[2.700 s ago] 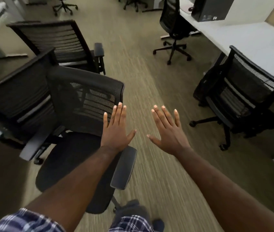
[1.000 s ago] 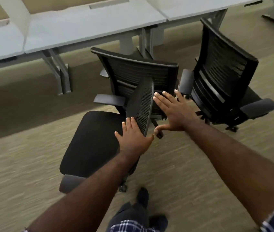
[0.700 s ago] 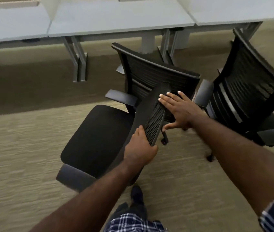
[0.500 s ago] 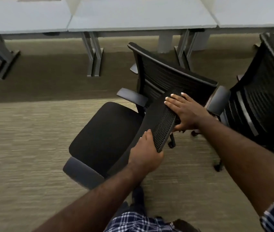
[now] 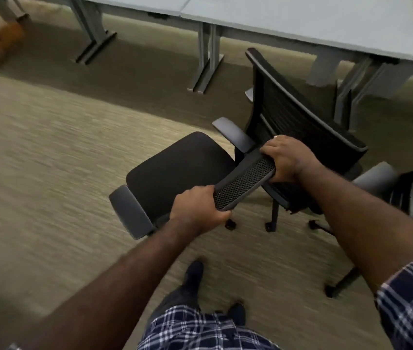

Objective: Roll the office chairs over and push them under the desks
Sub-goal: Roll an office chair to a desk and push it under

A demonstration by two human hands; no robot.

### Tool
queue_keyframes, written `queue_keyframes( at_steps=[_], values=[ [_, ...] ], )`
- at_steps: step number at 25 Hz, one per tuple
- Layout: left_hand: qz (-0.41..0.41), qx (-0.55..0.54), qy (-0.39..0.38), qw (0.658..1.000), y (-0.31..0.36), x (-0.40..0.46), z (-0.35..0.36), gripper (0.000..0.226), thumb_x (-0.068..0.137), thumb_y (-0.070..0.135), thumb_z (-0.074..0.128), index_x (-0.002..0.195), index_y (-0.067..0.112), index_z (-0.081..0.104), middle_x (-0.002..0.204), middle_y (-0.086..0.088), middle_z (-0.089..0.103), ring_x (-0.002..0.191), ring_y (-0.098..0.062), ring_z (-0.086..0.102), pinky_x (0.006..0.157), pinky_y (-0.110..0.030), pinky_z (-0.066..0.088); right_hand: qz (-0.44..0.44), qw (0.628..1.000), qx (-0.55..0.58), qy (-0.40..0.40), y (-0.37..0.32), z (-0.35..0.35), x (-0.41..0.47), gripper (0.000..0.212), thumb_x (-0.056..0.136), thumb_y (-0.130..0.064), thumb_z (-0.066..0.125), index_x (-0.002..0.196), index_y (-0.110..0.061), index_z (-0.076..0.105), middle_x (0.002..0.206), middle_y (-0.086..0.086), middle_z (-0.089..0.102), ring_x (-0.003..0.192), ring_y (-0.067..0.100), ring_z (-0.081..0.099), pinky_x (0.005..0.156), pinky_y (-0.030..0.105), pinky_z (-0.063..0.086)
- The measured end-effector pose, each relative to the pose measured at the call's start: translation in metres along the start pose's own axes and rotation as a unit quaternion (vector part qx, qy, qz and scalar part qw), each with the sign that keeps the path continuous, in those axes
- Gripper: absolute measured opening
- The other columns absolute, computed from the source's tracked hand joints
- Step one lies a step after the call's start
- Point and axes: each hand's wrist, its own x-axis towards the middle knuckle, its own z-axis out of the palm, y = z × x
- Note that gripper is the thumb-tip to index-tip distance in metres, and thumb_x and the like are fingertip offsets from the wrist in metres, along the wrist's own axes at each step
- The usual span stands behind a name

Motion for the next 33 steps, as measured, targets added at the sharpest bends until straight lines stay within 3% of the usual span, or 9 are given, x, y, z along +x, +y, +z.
queue_keyframes(
  at_steps=[10,15,20,24,29,33],
  values=[
    [-0.082,0.074,0.097,0.989,-0.046,-0.004,-0.026,0.072,0.054,0.091,0.043,0.081,0.027,0.065,0.073,0.008,0.065,0.072,-0.019,0.065,0.055,-0.03,0.041,-0.034,0.998,-0.033,0.045,-0.023,-0.002,0.043,0.079,0.053,-0.089,0.036,0.078,-0.019,0.063,0.08,0.003,0.066,0.079,0.029,0.062,0.083,0.04,0.048],
    [-0.146,0.064,0.118,0.98,-0.086,0.002,-0.037,0.079,0.057,0.097,0.039,0.083,0.027,0.064,0.064,0.009,0.06,0.067,-0.017,0.065,0.051,-0.029,0.039,-0.014,0.996,-0.027,0.079,-0.044,-0.001,0.077,0.083,0.053,-0.096,0.03,0.077,-0.024,0.062,0.077,0.001,0.065,0.079,0.025,0.061,0.079,0.038,0.045],
    [-0.141,0.084,0.131,0.978,-0.13,0.025,-0.052,0.082,0.057,0.098,0.036,0.085,0.026,0.063,0.067,0.007,0.062,0.071,-0.018,0.065,0.052,-0.03,0.04,0.0,0.995,-0.009,0.099,-0.062,0.0,0.122,0.079,0.053,-0.1,0.033,0.072,-0.026,0.054,0.078,0.0,0.065,0.081,0.025,0.061,0.082,0.04,0.044],
    [-0.134,0.079,0.14,0.978,-0.169,0.049,-0.066,0.078,0.057,0.096,0.04,0.082,0.026,0.063,0.068,0.008,0.063,0.068,-0.017,0.065,0.051,-0.029,0.042,0.003,0.996,-0.007,0.093,-0.072,0.001,0.166,0.079,0.052,-0.102,0.034,0.079,-0.029,0.05,0.086,-0.001,0.066,0.087,0.023,0.06,0.087,0.041,0.043],
    [-0.119,0.089,0.151,0.977,-0.218,0.08,-0.083,0.079,0.057,0.097,0.038,0.082,0.026,0.063,0.072,0.007,0.063,0.069,-0.018,0.063,0.051,-0.029,0.037,-0.018,1.0,0.01,0.021,-0.076,-0.006,0.222,0.111,0.046,-0.109,0.027,0.109,-0.023,0.06,0.107,0.001,0.066,0.104,0.023,0.058,0.099,0.043,0.042],
    [-0.121,0.082,0.145,0.979,-0.259,0.109,-0.102,0.079,0.055,0.099,0.038,0.079,0.027,0.062,0.068,0.009,0.06,0.066,-0.017,0.06,0.049,-0.028,0.037,-0.017,0.999,0.009,0.026,-0.088,-0.017,0.27,0.109,0.044,-0.11,0.024,0.101,-0.024,0.06,0.1,-0.001,0.064,0.098,0.022,0.058,0.095,0.042,0.043]
  ],
)
